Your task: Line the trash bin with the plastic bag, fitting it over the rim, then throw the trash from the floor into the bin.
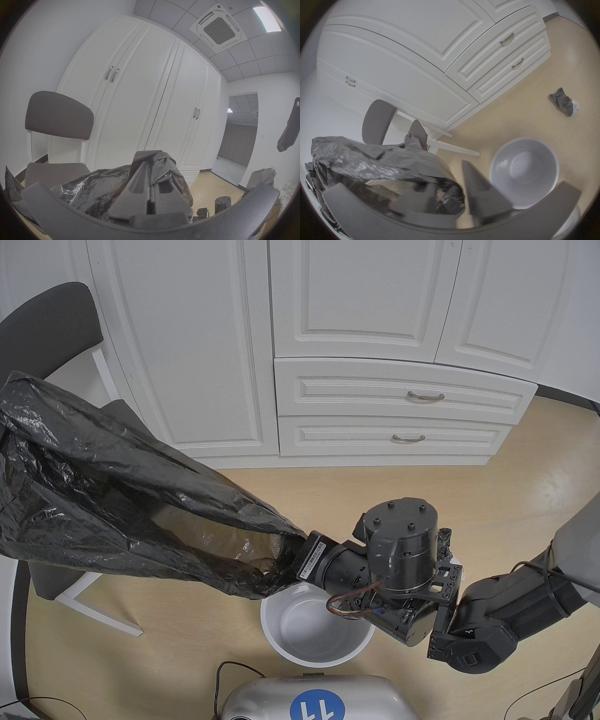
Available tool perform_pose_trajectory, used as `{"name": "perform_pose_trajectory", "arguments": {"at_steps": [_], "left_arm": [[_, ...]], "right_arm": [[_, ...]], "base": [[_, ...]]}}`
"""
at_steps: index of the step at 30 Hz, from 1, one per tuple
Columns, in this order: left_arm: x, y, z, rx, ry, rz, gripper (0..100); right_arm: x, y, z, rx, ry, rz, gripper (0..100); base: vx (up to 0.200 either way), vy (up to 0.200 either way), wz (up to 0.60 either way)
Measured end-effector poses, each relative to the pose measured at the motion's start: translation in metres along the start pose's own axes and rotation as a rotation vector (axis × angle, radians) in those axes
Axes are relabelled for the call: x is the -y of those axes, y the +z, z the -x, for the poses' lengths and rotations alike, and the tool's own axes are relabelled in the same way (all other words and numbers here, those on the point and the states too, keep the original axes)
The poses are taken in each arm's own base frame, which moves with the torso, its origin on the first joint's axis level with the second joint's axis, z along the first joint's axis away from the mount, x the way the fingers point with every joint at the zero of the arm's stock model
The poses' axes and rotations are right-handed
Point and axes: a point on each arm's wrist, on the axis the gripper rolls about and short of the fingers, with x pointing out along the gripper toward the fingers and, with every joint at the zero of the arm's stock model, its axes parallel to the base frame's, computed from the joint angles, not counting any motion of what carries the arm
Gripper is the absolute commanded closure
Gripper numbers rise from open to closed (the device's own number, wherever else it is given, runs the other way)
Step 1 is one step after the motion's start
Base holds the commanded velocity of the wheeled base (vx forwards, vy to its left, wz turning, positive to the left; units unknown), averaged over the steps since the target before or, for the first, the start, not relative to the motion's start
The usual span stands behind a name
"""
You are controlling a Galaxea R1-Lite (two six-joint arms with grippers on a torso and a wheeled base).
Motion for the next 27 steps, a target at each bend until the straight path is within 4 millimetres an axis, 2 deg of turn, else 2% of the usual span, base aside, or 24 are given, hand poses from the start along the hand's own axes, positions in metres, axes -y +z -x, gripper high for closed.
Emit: {"name": "perform_pose_trajectory", "arguments": {"at_steps": [9, 14, 20, 27], "left_arm": [[0.000, -0.005, 0.001, -0.023, -0.001, -0.002, 100], [-0.001, -0.015, 0.003, -0.088, 0.002, -0.012, 100], [-0.006, -0.043, 0.015, -0.349, 0.008, -0.077, 100], [-0.007, -0.057, 0.030, -0.514, -0.052, -0.119, 100]], "right_arm": [[-0.004, 0.005, 0.006, 0.010, 0.014, 0.003, 100], [-0.009, 0.025, 0.019, 0.056, 0.028, 0.049, 100], [-0.011, 0.059, 0.050, 0.131, 0.025, 0.192, 100], [-0.011, 0.091, 0.114, 0.135, -0.031, 0.352, 100]], "base": [[0.000, 0.000, 0.00], [0.000, 0.000, 0.00], [0.000, 0.000, 0.00], [0.000, 0.000, 0.00]]}}
